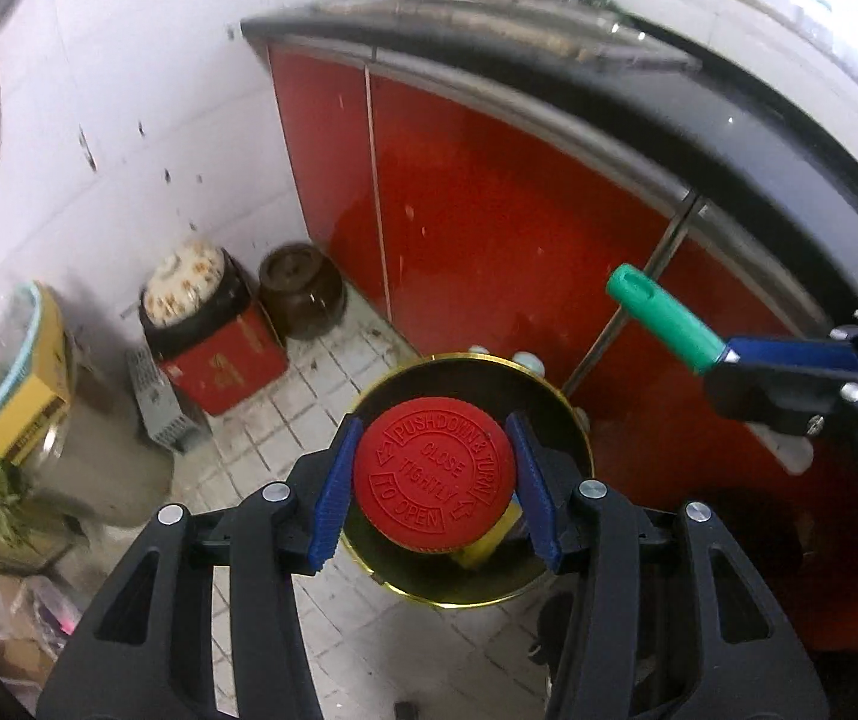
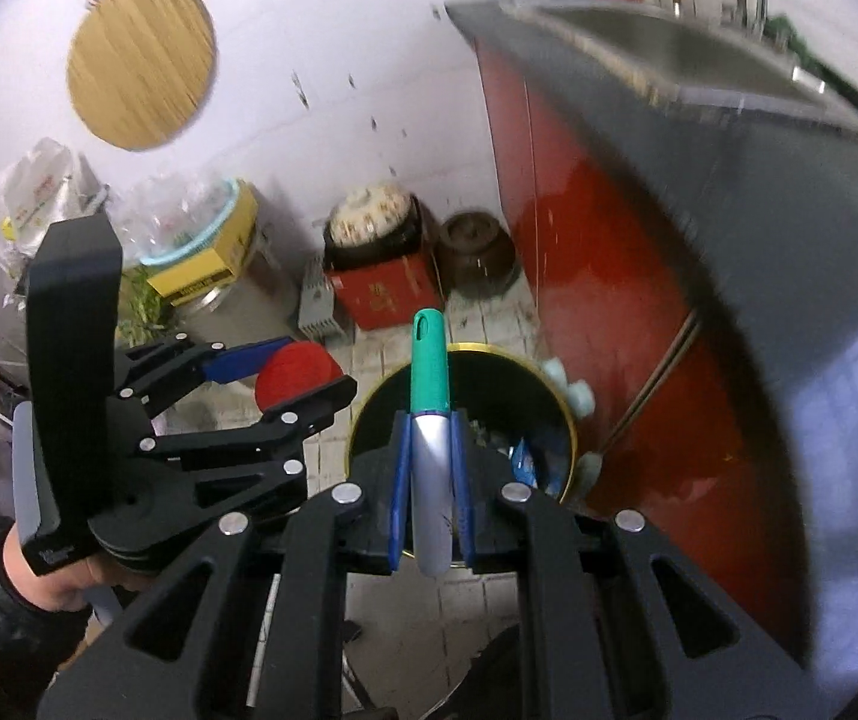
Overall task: Collect trash
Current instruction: 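Carry the lid and marker to the bin and open both tools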
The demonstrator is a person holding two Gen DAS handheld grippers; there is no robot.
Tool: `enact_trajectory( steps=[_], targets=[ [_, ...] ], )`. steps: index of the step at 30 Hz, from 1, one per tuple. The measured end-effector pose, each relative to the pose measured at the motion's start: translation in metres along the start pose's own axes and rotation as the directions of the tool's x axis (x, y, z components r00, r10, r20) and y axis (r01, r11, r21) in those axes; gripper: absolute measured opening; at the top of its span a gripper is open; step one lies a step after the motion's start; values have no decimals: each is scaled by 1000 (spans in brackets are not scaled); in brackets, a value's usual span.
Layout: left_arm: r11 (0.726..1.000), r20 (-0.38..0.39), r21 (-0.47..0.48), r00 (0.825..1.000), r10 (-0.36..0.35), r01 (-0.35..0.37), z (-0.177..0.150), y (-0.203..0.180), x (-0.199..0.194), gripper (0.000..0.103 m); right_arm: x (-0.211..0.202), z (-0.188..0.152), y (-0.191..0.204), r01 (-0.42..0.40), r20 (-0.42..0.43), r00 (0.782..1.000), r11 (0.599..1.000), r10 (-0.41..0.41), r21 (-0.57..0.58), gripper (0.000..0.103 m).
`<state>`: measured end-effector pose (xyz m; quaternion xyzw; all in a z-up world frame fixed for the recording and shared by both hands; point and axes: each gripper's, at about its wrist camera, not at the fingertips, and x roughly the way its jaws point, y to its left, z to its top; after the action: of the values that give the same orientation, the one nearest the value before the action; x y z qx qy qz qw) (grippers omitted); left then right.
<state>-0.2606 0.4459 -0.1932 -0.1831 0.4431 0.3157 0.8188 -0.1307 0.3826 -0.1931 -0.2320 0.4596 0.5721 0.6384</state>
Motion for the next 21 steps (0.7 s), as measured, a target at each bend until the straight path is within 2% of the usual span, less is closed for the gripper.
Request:
enact_trajectory(
  steps=[6, 11, 17, 18, 19, 20, 21],
  targets=[
    [999, -71, -28, 997, -30, 29, -14, 6, 47, 48, 48, -4, -15, 20, -84, 996, 999, -16, 40, 14],
    [999, -97, -19, 994, -44, 43, -20, 6, 62, 48, 58, -8, -23, 21, -107, 994, 998, -15, 61, 14],
    [999, -106, -8, 993, -54, 54, -20, 8, 72, 49, 66, 2, -24, 2, -118, 993, 997, 7, 82, 15],
    [998, -110, -11, 992, -58, 57, -20, 9, 73, 54, 67, 4, -26, -4, -130, 991, 995, 17, 102, 23],
    [998, -115, -17, 992, -60, 58, -20, 10, 74, 69, 65, 4, -28, -3, -125, 992, 993, 18, 116, 33],
    [998, -108, -26, 993, -57, 54, -20, 12, 74, 74, 61, 4, -31, -3, -112, 994, 993, 17, 122, 56],
    [998, -96, -36, 994, -51, 47, -20, 16, 73, 77, 57, 4, -31, -5, -96, 995, 992, 16, 123, 63]
  ],
)
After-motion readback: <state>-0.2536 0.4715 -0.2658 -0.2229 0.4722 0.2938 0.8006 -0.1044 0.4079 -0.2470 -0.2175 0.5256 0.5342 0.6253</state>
